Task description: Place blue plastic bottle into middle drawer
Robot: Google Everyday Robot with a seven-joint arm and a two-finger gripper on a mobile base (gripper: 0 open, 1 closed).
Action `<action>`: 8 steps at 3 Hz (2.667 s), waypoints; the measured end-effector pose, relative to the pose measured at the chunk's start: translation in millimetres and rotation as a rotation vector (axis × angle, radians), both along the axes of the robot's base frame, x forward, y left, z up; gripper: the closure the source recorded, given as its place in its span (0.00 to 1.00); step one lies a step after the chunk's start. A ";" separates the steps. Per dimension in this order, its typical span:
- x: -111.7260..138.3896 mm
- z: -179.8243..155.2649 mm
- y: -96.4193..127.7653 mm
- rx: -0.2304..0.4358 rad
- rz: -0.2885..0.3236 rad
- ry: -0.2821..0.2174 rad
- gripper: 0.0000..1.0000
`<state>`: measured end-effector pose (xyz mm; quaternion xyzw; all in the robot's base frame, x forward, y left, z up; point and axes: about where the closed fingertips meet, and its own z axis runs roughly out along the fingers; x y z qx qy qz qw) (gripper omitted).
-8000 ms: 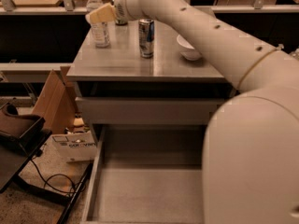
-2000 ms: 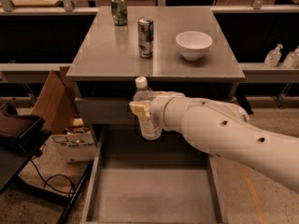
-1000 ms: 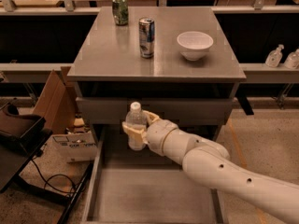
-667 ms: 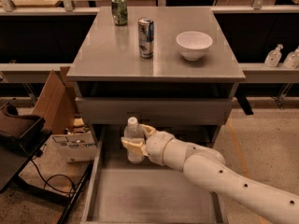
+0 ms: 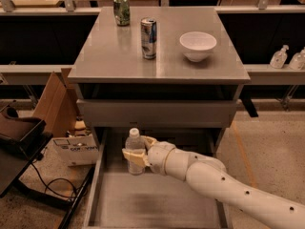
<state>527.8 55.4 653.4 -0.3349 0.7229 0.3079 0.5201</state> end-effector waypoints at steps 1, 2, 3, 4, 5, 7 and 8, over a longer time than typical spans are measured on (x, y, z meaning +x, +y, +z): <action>5.7 -17.3 5.5 -0.001 0.021 0.012 1.00; 33.5 -68.8 11.1 -0.030 0.106 -0.001 1.00; 50.3 -106.5 8.6 -0.050 0.190 -0.015 1.00; 51.6 -144.0 5.7 -0.081 0.274 -0.022 1.00; 47.2 -180.6 -3.4 -0.045 0.309 -0.018 1.00; 36.5 -203.3 -10.3 0.051 0.295 -0.007 0.82; 36.5 -203.2 -10.2 0.051 0.295 -0.007 0.59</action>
Offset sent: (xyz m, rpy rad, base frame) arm 0.0564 0.0079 -0.1329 -0.0760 0.0094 0.1964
